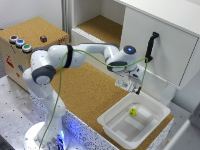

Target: Go open the drawer

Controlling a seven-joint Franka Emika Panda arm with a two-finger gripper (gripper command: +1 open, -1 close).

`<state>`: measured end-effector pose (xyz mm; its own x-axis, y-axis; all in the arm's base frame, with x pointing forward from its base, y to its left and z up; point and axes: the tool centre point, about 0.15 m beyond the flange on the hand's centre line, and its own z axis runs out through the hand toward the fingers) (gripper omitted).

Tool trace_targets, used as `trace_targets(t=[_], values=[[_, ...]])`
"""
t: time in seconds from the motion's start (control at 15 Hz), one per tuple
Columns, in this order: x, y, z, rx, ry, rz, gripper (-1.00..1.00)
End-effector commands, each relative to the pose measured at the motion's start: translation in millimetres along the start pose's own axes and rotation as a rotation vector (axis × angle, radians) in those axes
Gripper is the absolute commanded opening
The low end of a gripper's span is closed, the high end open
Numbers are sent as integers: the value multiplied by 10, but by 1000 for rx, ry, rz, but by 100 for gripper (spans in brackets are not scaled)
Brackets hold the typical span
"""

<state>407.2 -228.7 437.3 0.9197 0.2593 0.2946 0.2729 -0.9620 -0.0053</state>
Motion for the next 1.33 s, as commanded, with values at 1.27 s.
trace_targets(t=[1.27], values=[[1042, -5072, 749, 298, -117, -807, 100]])
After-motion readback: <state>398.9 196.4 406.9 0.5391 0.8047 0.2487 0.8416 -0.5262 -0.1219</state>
